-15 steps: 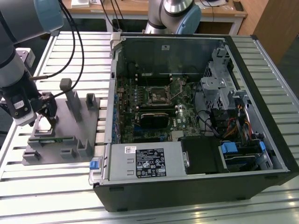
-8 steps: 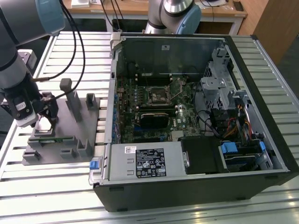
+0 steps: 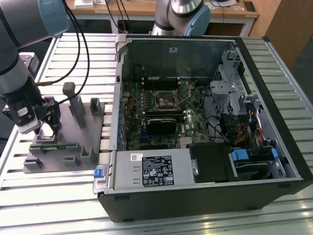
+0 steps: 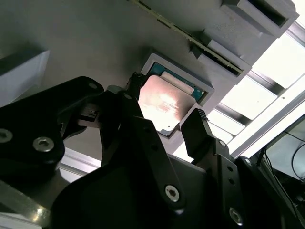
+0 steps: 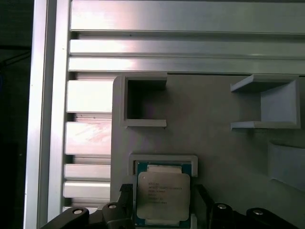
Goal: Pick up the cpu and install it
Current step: 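Pick up the cpu and move it towards the insertion slot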
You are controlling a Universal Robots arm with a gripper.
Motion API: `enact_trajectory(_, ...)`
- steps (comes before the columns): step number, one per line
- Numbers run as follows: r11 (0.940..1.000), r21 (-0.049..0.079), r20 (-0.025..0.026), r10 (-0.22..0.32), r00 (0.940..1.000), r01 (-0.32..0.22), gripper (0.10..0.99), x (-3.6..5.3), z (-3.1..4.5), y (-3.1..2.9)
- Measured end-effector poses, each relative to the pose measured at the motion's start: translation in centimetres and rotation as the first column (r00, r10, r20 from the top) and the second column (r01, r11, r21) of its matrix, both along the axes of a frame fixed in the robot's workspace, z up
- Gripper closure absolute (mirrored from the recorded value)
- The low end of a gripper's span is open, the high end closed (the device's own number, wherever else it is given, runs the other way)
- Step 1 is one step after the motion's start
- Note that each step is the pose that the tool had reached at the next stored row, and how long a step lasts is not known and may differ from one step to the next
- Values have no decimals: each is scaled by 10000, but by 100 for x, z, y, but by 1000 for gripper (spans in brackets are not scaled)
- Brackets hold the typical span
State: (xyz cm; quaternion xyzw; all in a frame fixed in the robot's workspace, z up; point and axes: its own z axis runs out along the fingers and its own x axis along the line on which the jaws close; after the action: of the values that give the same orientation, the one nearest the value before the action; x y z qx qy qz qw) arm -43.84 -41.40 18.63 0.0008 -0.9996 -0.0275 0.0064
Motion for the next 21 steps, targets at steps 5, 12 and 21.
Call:
enact_trajectory(5,10000,-7,62,-1,10000,1,467,-4,0,0)
enact_trajectory(12,10000,-7,71,0,10000,0,467,-7,-8,0)
enact_trajectory(21,10000,-8,70,0,10000,0,545,-8,-13,0)
